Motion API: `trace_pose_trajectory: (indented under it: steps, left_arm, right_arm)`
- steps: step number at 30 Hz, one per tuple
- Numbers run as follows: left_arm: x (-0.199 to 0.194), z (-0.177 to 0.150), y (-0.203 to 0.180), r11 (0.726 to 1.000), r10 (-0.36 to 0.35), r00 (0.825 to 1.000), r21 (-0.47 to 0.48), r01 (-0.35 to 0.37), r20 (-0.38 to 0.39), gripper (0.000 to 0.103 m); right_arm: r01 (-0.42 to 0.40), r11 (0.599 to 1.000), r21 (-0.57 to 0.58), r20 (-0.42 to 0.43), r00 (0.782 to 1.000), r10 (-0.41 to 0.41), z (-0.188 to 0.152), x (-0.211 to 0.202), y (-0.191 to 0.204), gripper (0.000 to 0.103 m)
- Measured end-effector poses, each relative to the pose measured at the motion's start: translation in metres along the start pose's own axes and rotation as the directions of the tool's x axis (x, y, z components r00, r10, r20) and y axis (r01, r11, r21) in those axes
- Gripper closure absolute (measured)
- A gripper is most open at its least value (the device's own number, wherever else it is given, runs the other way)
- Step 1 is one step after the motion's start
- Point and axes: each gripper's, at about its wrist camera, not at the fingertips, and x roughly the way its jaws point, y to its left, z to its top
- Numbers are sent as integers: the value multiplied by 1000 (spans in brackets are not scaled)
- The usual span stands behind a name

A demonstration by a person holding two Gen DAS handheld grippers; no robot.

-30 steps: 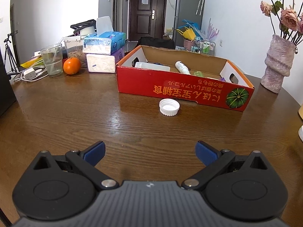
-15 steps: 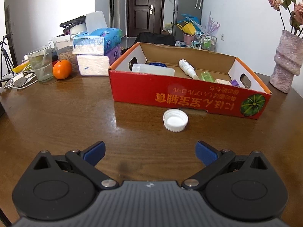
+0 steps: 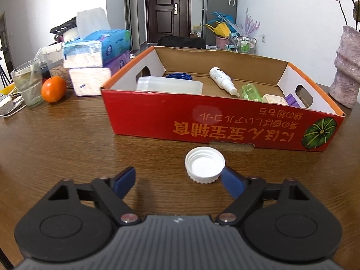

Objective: Organize rigid objects
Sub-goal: 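Grasp the red lint brush with the right gripper while the left grasps the white cap, then carry the white cap and red lint brush over the red box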

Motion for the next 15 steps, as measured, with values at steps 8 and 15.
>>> trace_pose_trajectory:
  steps: [8, 15]
  left_arm:
    - [10, 5, -9, 999, -38, 999, 25, 38, -8, 42]
    - [9, 4, -8, 996, -92, 996, 20, 92, -2, 63]
  right_arm:
    - [23, 1000, 12, -4, 1000, -23, -1, 6, -4, 50]
    - [31, 1000, 6, -1, 1000, -31, -2, 6, -2, 50]
